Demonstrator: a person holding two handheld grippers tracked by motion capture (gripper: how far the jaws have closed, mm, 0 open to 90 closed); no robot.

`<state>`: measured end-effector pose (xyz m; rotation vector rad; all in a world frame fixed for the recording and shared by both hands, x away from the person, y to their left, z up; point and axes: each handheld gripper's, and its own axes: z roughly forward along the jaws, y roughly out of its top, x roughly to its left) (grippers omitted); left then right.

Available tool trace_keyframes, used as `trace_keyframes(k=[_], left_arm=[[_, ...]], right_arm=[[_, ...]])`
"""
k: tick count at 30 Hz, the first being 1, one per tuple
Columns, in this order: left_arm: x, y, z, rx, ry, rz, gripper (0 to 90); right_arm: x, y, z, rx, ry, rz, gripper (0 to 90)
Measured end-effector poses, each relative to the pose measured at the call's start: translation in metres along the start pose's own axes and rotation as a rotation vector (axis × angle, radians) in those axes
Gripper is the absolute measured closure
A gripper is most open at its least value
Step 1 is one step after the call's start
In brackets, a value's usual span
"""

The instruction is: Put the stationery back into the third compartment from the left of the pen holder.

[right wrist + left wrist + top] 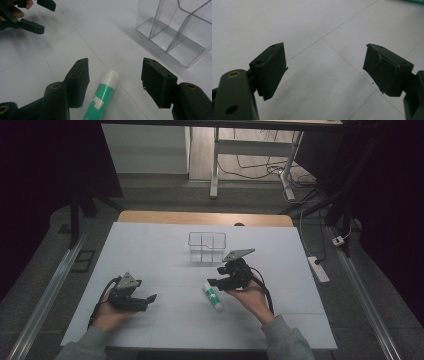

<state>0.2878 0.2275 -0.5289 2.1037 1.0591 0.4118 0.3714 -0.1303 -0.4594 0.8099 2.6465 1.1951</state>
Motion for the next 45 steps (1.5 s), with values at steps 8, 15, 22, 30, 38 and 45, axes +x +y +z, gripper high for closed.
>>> trace_keyframes(k=[8,15,22,30,38,45], left_arm=[[0.000,0.000,0.000,0.002,0.006,0.010,18.2],[-0.004,-0.002,-0.002,0.015,0.012,0.013,17.9],[-0.004,-0.002,0.000,0.017,0.015,0.009,17.9],[-0.007,-0.001,0.002,0.025,0.010,0.031,18.2],[-0.006,0.000,0.005,0.032,0.007,0.032,18.4],[-0.007,0.001,0.005,0.037,0.008,0.043,18.5]], right_arm=[[0.005,0.007,0.015,0.056,0.002,-0.017,38.7],[0.011,0.006,0.036,0.158,-0.005,-0.038,37.4],[0.014,0.003,0.050,0.227,-0.011,-0.052,36.9],[0.009,0.000,0.058,0.282,-0.035,-0.008,37.0],[0.011,-0.007,0.071,0.320,-0.076,-0.018,43.7],[0.014,-0.006,0.070,0.323,-0.086,-0.023,57.3]])
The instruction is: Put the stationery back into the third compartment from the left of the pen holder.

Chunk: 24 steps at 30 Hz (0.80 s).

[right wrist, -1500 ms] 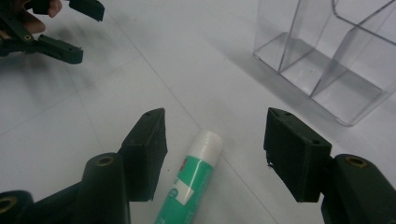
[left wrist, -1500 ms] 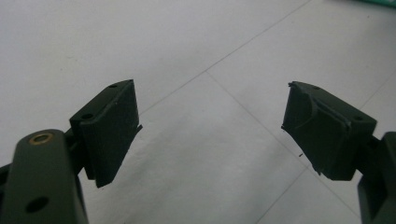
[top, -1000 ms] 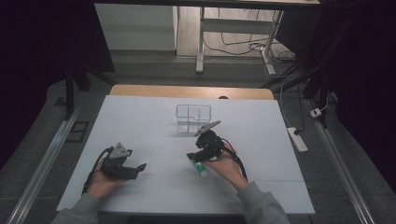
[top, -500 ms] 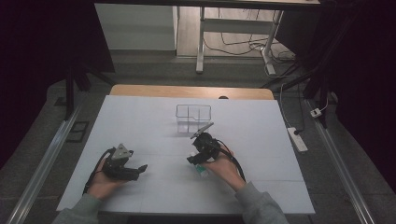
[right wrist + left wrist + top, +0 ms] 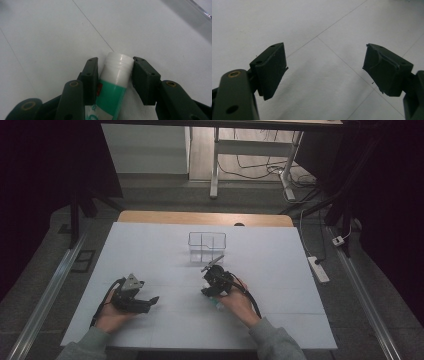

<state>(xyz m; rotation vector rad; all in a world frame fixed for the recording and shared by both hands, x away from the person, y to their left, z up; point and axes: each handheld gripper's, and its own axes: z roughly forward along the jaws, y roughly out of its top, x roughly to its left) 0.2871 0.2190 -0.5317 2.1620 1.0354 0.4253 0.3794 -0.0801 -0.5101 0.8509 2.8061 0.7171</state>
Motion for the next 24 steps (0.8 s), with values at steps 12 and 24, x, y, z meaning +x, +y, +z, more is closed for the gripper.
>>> trace_keyframes(k=[12,24], left_arm=[[0.000,0.000,0.000,0.008,0.014,0.008,18.4],[0.000,0.000,0.001,0.013,0.016,0.011,18.4]], right_arm=[[-0.003,-0.001,-0.005,-0.031,0.044,0.023,64.5],[-0.006,0.001,-0.032,-0.135,0.066,0.031,64.5]])
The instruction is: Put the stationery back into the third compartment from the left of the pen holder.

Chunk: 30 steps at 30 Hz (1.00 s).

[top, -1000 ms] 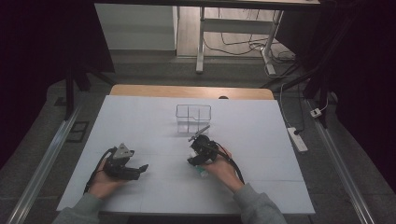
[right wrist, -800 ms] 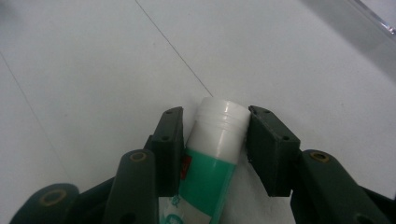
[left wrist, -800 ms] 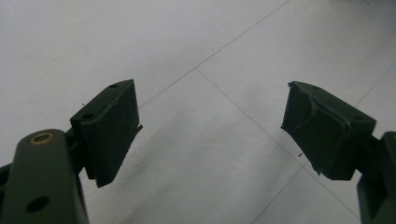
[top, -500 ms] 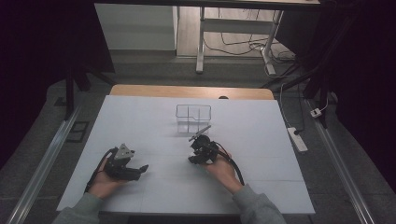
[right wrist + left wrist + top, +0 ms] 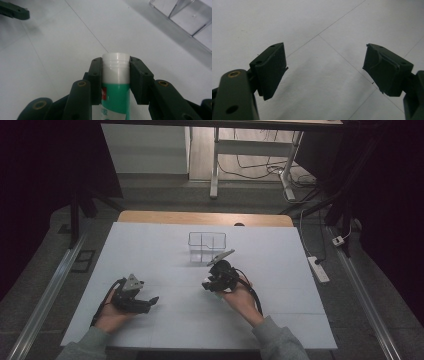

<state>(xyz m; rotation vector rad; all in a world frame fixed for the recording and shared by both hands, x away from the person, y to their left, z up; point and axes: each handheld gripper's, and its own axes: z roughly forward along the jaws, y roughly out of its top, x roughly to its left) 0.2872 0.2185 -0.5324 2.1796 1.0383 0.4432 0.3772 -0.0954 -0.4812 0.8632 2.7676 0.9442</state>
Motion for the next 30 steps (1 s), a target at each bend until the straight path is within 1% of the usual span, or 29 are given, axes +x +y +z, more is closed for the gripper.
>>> trace_keyframes(k=[3,4,8,17,30], left_arm=[[0.000,0.000,0.000,0.001,0.001,0.002,18.4],[0.000,0.000,0.000,0.001,0.000,0.003,18.4],[0.000,0.000,0.000,0.003,0.000,0.002,18.3],[0.000,0.000,0.001,0.004,-0.002,0.004,18.4],[-0.001,0.000,0.002,0.014,0.001,0.012,18.4]], right_arm=[[-0.001,0.001,-0.007,-0.025,0.002,0.001,64.5],[-0.001,0.002,-0.009,-0.035,0.006,0.009,64.6],[-0.001,0.003,-0.016,-0.057,0.005,0.015,64.5],[-0.003,0.003,-0.021,-0.083,0.000,0.016,64.5],[-0.005,0.005,-0.034,-0.149,-0.025,0.016,64.5]])
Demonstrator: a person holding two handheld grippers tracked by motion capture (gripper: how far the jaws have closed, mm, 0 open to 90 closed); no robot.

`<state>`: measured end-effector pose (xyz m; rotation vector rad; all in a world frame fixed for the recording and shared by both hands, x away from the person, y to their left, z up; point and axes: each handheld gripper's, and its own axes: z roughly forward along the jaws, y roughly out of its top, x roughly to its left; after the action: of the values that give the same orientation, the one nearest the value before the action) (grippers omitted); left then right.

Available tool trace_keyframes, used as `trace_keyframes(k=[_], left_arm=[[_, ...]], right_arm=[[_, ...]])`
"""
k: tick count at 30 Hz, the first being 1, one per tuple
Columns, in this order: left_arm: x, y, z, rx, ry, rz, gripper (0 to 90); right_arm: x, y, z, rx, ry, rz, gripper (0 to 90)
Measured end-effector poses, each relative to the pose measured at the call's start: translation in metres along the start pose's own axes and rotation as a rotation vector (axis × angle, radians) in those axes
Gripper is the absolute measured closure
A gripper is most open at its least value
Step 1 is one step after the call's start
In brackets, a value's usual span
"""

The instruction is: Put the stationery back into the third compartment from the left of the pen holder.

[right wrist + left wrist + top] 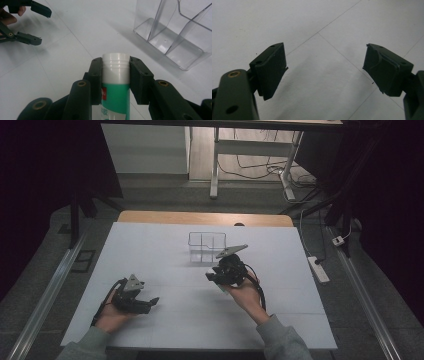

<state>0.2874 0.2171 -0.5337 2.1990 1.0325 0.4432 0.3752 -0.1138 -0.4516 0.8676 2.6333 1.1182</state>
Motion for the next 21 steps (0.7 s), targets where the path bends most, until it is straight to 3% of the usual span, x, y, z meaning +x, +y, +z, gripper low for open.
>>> trace_keyframes(k=[21], left_arm=[[-0.001,0.000,0.002,0.020,-0.003,0.011,18.3]], right_arm=[[-0.007,0.003,-0.015,-0.060,-0.027,0.006,64.4]])
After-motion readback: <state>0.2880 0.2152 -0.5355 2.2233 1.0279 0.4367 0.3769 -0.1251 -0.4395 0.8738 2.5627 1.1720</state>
